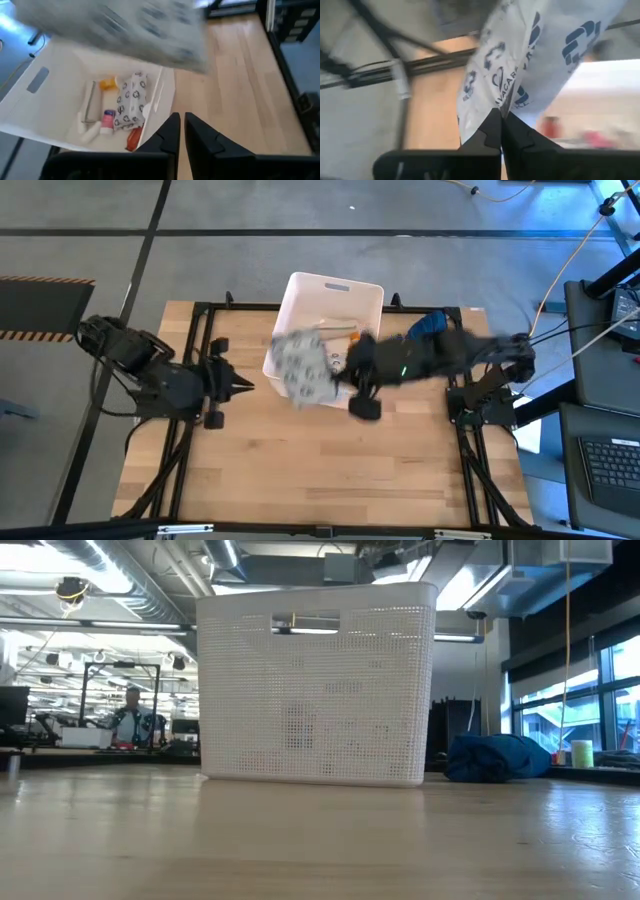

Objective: Pick & place medical supplies in basket/bin
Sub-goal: Put the white mailer bag into the white basket

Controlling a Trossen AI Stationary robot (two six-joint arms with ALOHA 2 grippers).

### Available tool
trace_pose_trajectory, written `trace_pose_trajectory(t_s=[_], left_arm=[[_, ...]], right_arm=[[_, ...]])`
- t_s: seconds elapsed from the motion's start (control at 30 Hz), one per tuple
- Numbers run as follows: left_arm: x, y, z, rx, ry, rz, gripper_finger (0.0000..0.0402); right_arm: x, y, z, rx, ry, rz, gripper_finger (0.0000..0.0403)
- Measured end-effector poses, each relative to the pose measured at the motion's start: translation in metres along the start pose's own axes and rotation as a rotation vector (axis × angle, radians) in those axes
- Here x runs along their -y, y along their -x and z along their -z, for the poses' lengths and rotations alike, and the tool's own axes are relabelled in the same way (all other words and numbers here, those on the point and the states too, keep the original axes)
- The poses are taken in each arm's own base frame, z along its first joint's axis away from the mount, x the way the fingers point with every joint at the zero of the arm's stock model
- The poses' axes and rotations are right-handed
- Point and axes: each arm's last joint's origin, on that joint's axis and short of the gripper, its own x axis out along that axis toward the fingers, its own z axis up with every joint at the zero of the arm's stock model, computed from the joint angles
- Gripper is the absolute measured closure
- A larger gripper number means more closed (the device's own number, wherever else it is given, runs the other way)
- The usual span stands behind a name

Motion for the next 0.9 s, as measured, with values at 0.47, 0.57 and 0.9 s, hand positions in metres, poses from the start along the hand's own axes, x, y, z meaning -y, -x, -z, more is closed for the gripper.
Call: trace_pose_trajectory(t_s=[0.47,0.57,0.9], left_arm=[[-0.024,0.027,0.006,0.123,0.146,-0.139,0.0321],[-0.026,0.027,0.006,0.133,0.145,-0.182,0.0314],[-0.037,0.022,0.008,0.097,0.169,-0.263,0.0311]], right_arm=[[0.143,0.025,-0.025,-0.191,0.161,0.319,0.0403],[0.171,0.015,-0.020,-0.284,0.176,0.278,0.0403],[0.231,-0.042,0.007,-0.552,0.202,0.003,0.0403]])
